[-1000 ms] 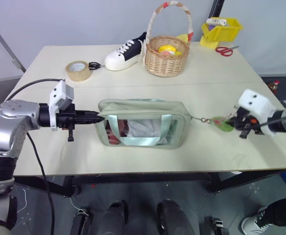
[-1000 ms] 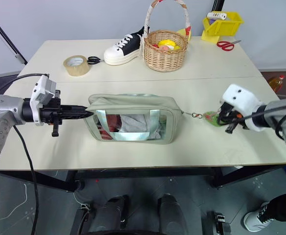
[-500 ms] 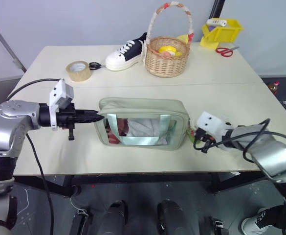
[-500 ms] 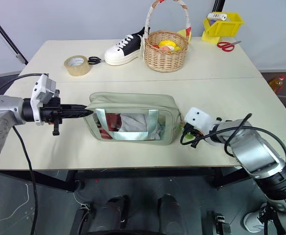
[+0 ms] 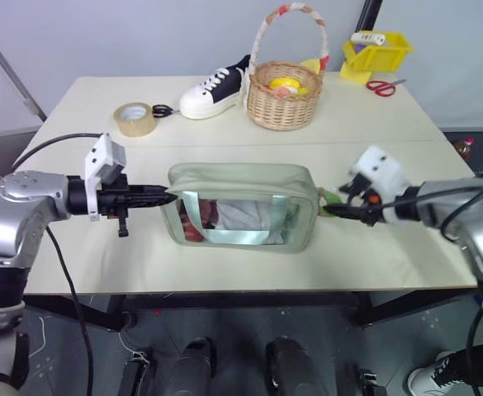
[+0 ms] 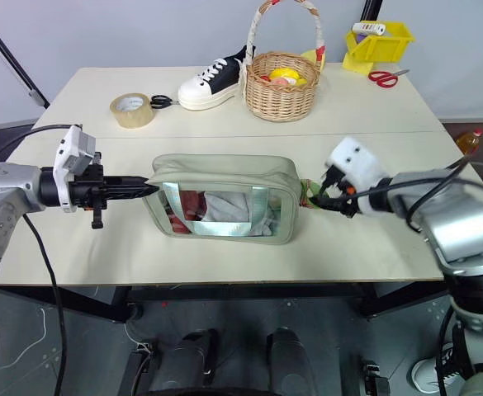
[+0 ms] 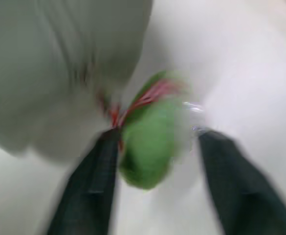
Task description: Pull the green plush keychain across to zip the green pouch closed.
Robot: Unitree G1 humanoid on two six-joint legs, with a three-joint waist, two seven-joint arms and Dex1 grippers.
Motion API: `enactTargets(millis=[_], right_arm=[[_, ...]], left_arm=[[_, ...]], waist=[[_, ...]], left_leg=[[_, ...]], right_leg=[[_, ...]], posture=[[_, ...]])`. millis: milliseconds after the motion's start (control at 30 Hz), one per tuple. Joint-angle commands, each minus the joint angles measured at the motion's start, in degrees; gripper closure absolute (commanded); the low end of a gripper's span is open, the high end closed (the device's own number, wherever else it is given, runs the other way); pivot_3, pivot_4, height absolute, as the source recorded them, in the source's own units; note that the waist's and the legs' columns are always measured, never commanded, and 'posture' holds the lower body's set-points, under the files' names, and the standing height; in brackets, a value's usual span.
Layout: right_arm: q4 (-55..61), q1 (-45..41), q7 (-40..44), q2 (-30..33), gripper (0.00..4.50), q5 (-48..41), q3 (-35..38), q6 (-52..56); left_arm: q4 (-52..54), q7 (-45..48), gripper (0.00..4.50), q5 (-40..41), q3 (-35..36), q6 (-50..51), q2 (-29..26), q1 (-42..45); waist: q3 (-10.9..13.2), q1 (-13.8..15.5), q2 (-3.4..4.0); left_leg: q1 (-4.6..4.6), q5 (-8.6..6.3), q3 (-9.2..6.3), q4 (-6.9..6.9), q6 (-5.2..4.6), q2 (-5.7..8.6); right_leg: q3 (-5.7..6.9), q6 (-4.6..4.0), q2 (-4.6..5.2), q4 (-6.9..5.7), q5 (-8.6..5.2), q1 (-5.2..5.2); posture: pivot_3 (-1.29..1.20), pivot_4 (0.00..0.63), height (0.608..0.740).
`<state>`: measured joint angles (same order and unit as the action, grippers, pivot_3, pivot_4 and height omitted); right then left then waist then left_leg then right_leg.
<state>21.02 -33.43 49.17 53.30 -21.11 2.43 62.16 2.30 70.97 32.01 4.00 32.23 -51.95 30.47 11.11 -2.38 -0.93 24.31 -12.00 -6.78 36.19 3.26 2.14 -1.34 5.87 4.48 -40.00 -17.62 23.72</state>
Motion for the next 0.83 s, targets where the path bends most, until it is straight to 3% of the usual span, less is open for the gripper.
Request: enactTargets(millis=[33,100,133,233,400,833], right_arm=[[1.3,-1.1,5.0,2.2,0.03,-6.3,8.3,-1.8],[1.7,-1.1,8.1,3.3,0.03,-9.6,11.4,-3.5],[1.7,-1.0,9.0,3.6,0.00,-10.7,12.2,-4.2],[2.3,-1.4,10.8,3.6,0.00,-14.0,13.3,-6.0],[1.7,-1.8,12.2,4.5,0.00,-16.3,13.0,-8.3],[3.2,4.3,15.3,9.1,0.00,-17.7,14.5,-14.1]], left_arm=[[1.9,0.7,4.50,1.2,1.3,0.4,-0.4,1.1],[2.2,1.8,4.50,2.1,1.9,1.3,-1.2,1.4],[2.1,2.1,3.74,2.5,2.2,1.7,-1.5,1.6],[2.2,3.0,2.56,6.5,4.6,5.5,-2.6,3.0],[1.8,4.5,0.02,10.2,8.8,8.2,-5.1,3.4],[1.4,4.9,0.02,9.9,13.6,5.5,-7.9,-1.1]], waist=[[0.0,0.1,0.00],[0.0,0.1,0.00],[0.0,0.1,0.00],[0.0,-0.1,-0.01],[0.0,-0.2,-0.01],[0.0,0.0,0.00]], left_leg=[[0.00,0.00,0.00,0.00,0.00,0.00],[0.02,-0.01,0.00,0.00,-0.01,0.01],[0.02,-0.01,0.01,-0.01,-0.02,0.01],[0.01,-0.02,0.00,0.00,-0.03,0.00],[-0.02,-0.02,0.01,-0.03,-0.04,-0.02],[-0.01,-0.03,0.01,-0.03,-0.04,-0.01]], right_leg=[[0.01,0.00,0.00,0.01,0.00,0.00],[0.02,0.00,0.01,0.03,0.00,0.00],[0.02,0.00,0.02,0.04,0.00,-0.01],[0.04,0.00,0.00,0.05,0.00,-0.03],[0.03,0.00,-0.01,0.05,0.00,-0.02],[0.02,0.00,0.05,0.13,0.00,-0.05]], posture=[[0.00,0.150,0.695],[0.00,0.150,0.695],[0.00,0.150,0.695],[0.00,0.150,0.695],[0.00,0.150,0.695],[0.00,0.150,0.695]])
